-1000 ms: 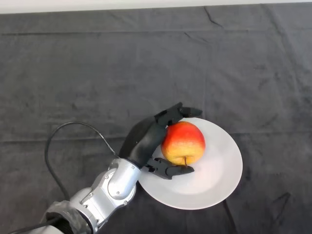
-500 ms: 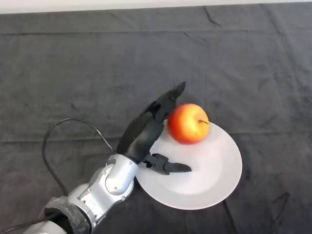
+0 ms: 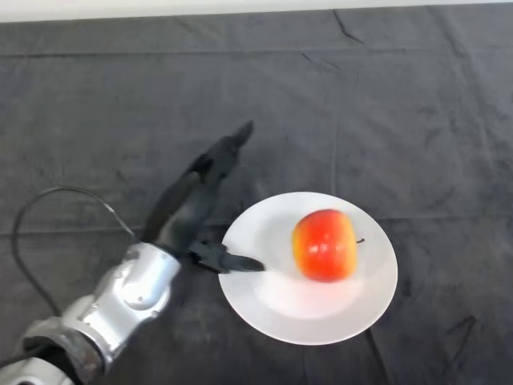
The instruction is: Move the apple to the plate
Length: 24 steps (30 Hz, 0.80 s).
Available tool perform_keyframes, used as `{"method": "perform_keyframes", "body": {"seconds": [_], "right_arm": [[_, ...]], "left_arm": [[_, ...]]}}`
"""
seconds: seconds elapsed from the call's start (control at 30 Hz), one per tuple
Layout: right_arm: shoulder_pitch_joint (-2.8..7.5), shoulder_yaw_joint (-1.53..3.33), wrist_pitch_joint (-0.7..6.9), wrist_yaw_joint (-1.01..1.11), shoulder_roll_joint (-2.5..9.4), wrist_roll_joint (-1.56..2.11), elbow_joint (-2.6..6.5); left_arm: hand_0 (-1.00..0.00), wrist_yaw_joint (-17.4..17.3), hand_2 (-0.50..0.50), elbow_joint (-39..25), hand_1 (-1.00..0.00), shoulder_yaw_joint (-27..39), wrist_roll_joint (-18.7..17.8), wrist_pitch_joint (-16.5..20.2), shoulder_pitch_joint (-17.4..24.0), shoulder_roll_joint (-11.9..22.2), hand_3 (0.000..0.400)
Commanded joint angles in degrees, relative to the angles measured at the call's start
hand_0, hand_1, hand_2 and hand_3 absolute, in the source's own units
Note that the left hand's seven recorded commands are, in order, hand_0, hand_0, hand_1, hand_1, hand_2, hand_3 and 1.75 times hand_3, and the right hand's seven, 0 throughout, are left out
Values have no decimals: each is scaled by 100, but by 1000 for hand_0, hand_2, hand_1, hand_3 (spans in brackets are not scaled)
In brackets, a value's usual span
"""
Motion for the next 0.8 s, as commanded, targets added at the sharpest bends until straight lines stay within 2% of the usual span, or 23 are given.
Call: {"method": "perform_keyframes", "body": {"seconds": [0.03,0.4,0.63,0.8], "right_arm": [[-46,-85,-24,16,-113,105,-44],[-47,-85,-25,17,-113,104,-42],[-47,-84,-25,18,-115,103,-40],[-48,-84,-25,19,-116,103,-38]], "left_arm": [[0,-108,0,260,0,207,-56,-156,140,370,0],[0,-207,0,340,0,893,-281,-517,421,906,0],[0,-339,0,602,0,1424,-546,-832,592,1264,0],[0,-382,0,860,0,1783,-727,-987,663,1398,0]]}}
